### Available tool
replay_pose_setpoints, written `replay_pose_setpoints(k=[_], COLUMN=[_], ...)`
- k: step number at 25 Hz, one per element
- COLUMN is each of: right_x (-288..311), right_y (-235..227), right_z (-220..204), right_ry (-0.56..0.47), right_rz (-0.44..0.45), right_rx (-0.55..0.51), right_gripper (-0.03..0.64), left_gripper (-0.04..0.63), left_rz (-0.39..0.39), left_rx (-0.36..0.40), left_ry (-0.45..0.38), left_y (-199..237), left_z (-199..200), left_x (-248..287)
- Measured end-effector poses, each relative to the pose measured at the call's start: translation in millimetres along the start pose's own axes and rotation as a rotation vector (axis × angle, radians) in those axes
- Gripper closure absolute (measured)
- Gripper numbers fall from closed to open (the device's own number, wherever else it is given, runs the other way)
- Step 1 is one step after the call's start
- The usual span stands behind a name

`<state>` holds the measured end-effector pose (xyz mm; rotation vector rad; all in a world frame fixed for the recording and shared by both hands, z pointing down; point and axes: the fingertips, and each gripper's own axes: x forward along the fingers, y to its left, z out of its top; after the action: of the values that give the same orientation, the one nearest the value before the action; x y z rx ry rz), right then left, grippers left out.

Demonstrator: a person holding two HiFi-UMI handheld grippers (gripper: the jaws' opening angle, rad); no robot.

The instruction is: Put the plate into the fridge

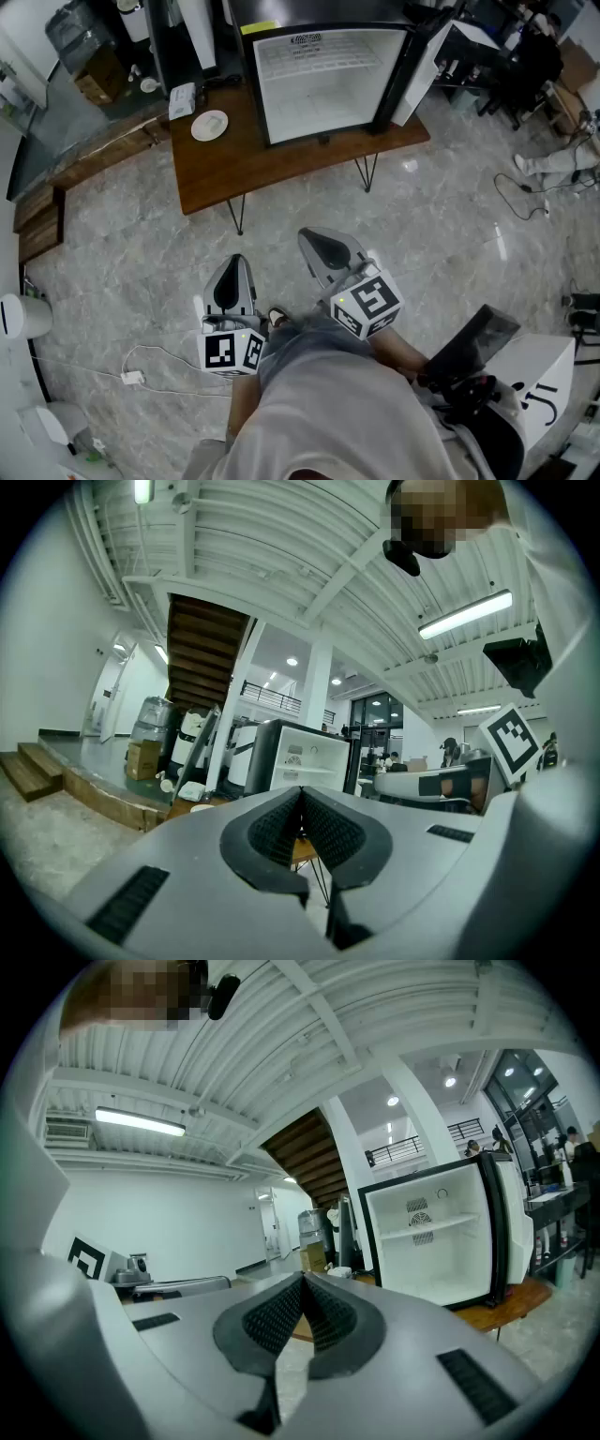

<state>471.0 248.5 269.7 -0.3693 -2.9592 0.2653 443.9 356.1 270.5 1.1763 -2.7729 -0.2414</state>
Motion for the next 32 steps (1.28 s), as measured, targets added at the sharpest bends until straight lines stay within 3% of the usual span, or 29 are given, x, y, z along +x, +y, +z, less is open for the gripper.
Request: replay_pose_setpoints(k=[6,13,25,32], right_x=[1,38,149,214], right_y=[11,39,162,192], right_z=[-3,-7,-14,-23], right_ry=[0.007,0.000,-0.015,0.024], right_rz=[0.006,0.011,-0.005,0.004], right_rx=[0.005,0.006,-0.070,-0.097], right_gripper=[0.600,0.600,0.598,0.598], left_gripper=[0.577,0.577,0.575,0.575], left_rz=[-0.008,-0.009,-0.031,-0.010], left_rx=[-0.005,-0.006,0.052,0.050], left_ry=[0.000,-0.002,-0.047,-0.079], left_y=[5,50,204,277], left_z=[-2,4,39,53], left_x=[-8,-14,-63,-57])
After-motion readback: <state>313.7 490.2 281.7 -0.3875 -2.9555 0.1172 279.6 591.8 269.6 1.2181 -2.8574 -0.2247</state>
